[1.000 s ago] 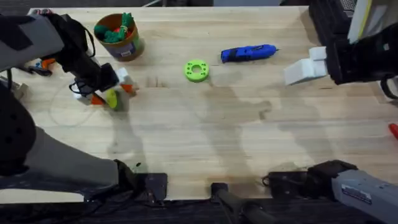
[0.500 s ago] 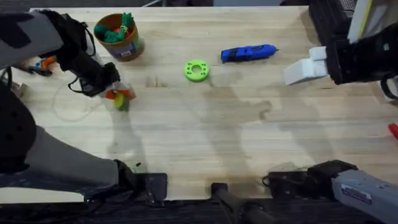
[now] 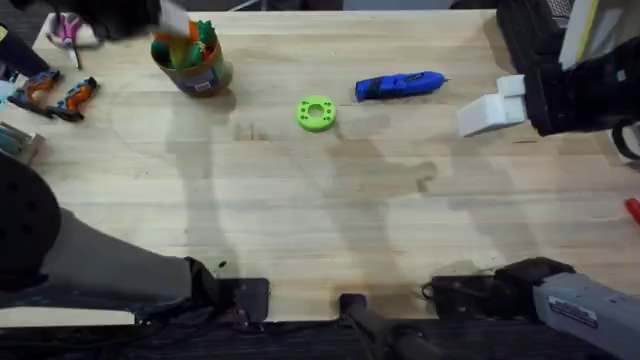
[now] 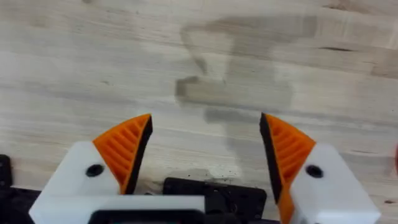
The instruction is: Pick up the gripper from the table and insert it into the empty holder that is missing its gripper. Then pick up a screw, insert it into the mounting hole, and use the screwdriver to tighten it. Finally, clean up the table by picking up the vegetable and placing it into the bucket.
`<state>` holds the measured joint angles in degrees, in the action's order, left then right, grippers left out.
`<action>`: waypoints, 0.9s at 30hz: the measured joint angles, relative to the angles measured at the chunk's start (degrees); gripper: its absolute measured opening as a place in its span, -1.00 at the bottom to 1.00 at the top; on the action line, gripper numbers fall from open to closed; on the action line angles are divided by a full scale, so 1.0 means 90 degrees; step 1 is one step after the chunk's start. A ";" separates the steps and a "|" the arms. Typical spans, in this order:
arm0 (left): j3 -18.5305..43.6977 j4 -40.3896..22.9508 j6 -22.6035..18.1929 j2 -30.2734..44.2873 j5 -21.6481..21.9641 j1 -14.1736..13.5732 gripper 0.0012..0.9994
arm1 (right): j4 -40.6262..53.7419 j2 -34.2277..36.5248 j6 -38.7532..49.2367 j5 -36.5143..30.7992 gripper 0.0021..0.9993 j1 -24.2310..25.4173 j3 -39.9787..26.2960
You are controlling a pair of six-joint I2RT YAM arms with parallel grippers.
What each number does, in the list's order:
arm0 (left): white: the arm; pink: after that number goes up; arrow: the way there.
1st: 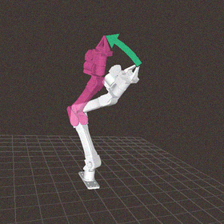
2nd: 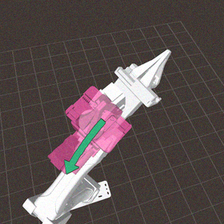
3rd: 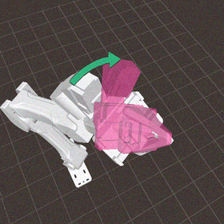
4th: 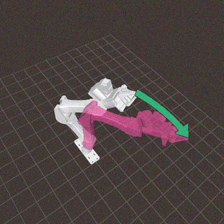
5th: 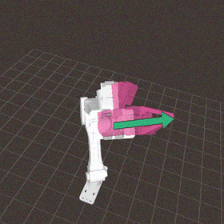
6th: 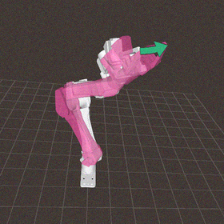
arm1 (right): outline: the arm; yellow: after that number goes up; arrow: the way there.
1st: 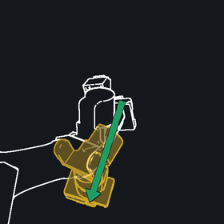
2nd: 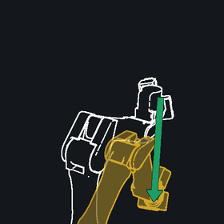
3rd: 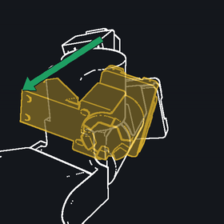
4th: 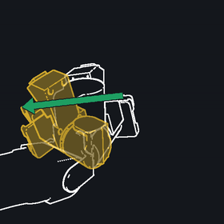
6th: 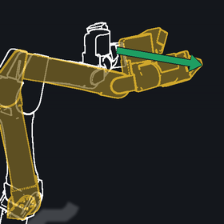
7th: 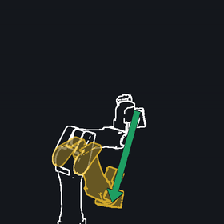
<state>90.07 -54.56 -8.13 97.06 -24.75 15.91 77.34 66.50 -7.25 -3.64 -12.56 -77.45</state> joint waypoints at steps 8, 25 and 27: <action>0.0341 0.1292 0.0413 -0.0021 0.0754 -0.0123 -0.95 | 0.0000 0.0000 0.0000 -0.0001 0.99 0.0000 0.0000; 0.0341 0.2255 0.0482 0.1347 0.1237 -0.0130 -0.95 | 0.0000 0.0000 0.0000 -0.0002 0.99 0.0000 0.0000; 0.0341 0.2337 0.0482 0.1475 0.1255 -0.0152 -0.95 | 0.0000 0.0000 0.0000 -0.0002 0.99 0.0000 0.0000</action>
<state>93.14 -33.52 -3.79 110.33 -13.45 14.55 77.34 66.50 -7.25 -3.66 -12.56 -77.45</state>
